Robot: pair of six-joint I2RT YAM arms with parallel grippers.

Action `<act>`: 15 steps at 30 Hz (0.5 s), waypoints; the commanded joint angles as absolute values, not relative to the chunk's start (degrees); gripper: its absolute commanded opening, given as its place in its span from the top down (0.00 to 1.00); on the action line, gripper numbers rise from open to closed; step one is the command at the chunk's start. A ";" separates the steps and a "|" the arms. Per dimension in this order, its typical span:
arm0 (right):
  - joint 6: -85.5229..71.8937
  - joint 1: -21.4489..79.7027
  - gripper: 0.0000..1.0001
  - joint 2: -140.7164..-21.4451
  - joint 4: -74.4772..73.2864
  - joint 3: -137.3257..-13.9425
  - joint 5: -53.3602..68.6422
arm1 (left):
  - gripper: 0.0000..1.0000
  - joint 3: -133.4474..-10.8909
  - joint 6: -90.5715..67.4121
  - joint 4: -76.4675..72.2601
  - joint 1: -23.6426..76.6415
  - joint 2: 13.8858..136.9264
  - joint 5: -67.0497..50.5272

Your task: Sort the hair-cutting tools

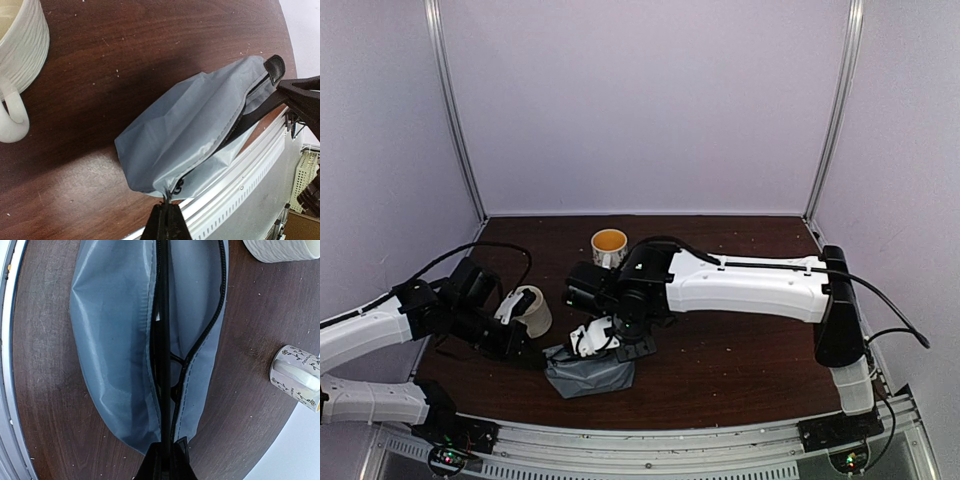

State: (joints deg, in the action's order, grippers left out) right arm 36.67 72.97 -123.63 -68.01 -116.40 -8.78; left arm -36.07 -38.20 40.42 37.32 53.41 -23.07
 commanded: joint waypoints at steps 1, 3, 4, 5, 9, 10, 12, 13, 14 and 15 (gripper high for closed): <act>36.20 72.78 0.93 -125.14 -64.49 -117.73 -7.13 | 1.00 -36.26 -37.06 37.46 36.86 53.18 -23.73; 36.28 72.49 0.87 -125.12 -63.68 -117.41 -7.27 | 1.00 -36.21 -37.01 37.63 36.83 53.17 -23.42; 36.41 72.38 0.83 -125.05 -63.62 -117.50 -7.63 | 1.00 -36.16 -36.93 37.71 36.85 53.17 -23.31; 36.43 72.23 0.80 -124.95 -63.86 -117.59 -7.80 | 1.00 -36.06 -36.85 37.67 36.83 53.25 -23.29; 36.33 71.07 0.66 -121.16 -66.16 -116.73 -5.09 | 1.00 -36.27 -36.46 38.37 36.83 53.11 -22.52; 36.32 70.69 0.65 -119.75 -66.89 -116.26 -3.74 | 1.00 -36.83 -35.87 39.05 36.85 52.90 -22.16; 35.64 69.79 0.62 -116.51 -67.92 -114.91 -0.89 | 0.97 -39.49 -33.63 40.70 36.83 51.52 -21.32; 35.15 69.13 0.60 -114.88 -68.07 -114.02 0.76 | 0.89 -41.02 -32.80 41.80 36.87 50.47 -19.70; 34.47 68.37 0.59 -113.06 -67.92 -112.95 2.31 | 0.84 -42.82 -31.13 43.02 36.85 49.28 -18.16; 33.82 67.33 0.58 -111.38 -67.56 -111.96 3.84 | 0.79 -44.23 -29.13 43.55 36.83 47.93 -17.28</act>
State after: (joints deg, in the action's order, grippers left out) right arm 36.10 70.37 -120.44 -66.26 -114.41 -2.63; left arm -37.56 -35.35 42.24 37.17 52.40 -21.61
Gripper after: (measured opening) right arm 0.406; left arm 0.133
